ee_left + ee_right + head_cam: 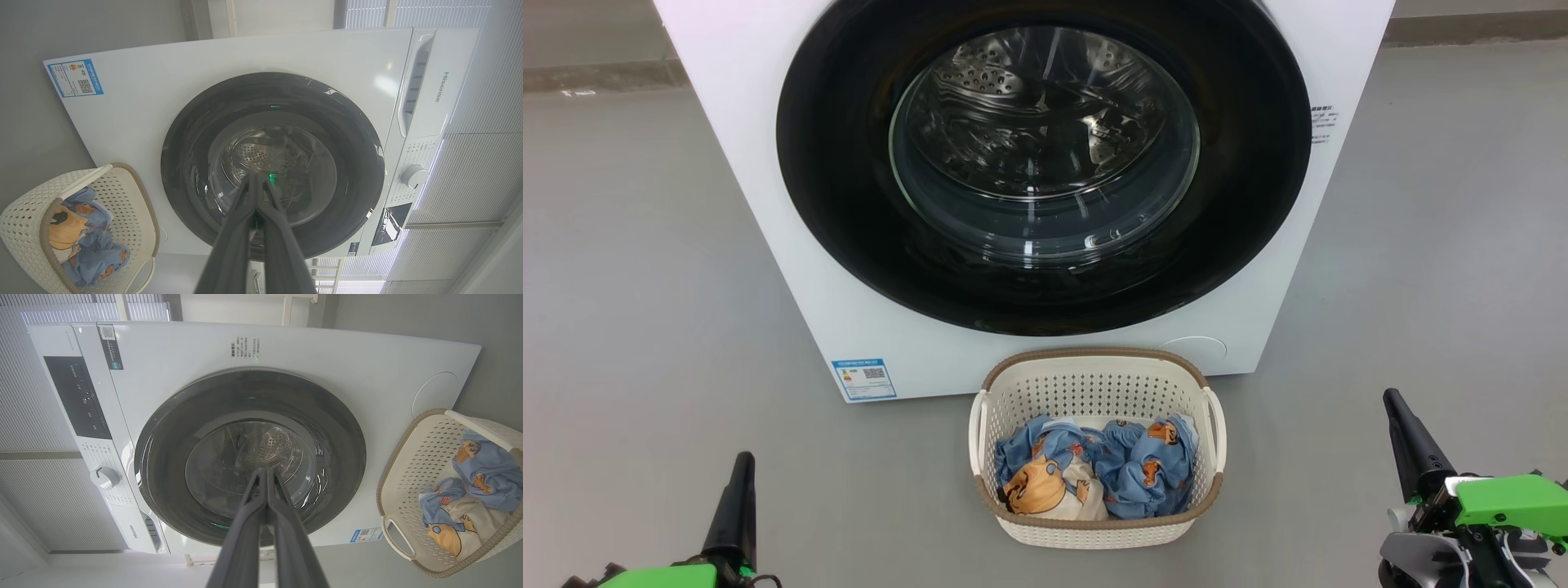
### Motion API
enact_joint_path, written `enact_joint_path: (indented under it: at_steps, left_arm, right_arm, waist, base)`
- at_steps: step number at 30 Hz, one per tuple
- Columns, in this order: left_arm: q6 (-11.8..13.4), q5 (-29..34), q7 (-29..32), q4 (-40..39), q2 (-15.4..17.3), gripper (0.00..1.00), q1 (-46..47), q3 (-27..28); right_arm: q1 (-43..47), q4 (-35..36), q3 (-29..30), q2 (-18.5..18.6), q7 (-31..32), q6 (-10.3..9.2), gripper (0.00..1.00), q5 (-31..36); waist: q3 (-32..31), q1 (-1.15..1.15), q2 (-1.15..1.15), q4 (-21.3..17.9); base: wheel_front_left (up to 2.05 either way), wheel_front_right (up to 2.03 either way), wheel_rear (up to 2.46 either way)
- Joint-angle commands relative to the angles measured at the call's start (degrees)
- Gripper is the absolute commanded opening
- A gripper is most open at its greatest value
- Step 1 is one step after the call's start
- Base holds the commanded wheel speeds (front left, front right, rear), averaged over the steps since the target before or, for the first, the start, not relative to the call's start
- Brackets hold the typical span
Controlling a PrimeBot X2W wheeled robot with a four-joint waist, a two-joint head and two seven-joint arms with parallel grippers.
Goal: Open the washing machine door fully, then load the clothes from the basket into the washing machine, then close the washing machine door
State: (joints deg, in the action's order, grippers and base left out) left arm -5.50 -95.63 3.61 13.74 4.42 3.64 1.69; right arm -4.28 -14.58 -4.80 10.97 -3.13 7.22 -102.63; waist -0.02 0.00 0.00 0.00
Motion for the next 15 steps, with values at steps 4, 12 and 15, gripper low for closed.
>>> enact_joint_path:
  at_steps: [4,12,15]
  left_arm:
    - [-0.2,0.9,0.4,-1.7,0.7,0.00,2.4,1.9]
    - [-0.2,0.9,0.5,-1.7,0.7,0.00,2.4,2.0]
    - [-0.2,1.0,0.5,-1.7,0.6,0.00,2.4,2.0]
  right_arm:
    - [-2.1,1.7,-1.0,1.2,-0.3,0.26,0.00,-0.2]
    - [-2.1,1.7,-1.0,1.3,-0.4,0.26,0.00,-0.2]
    - [-2.1,1.7,-1.1,1.3,-0.4,0.26,0.00,-0.2]
  waist:
    - [0.0,0.00,0.00,0.0]
    - [0.0,0.00,0.00,0.0]
    - [0.0,0.00,0.00,0.0]
  base:
    - [0.00,0.00,0.00]
    - [0.00,0.00,0.00]
    - [0.00,0.00,0.00]
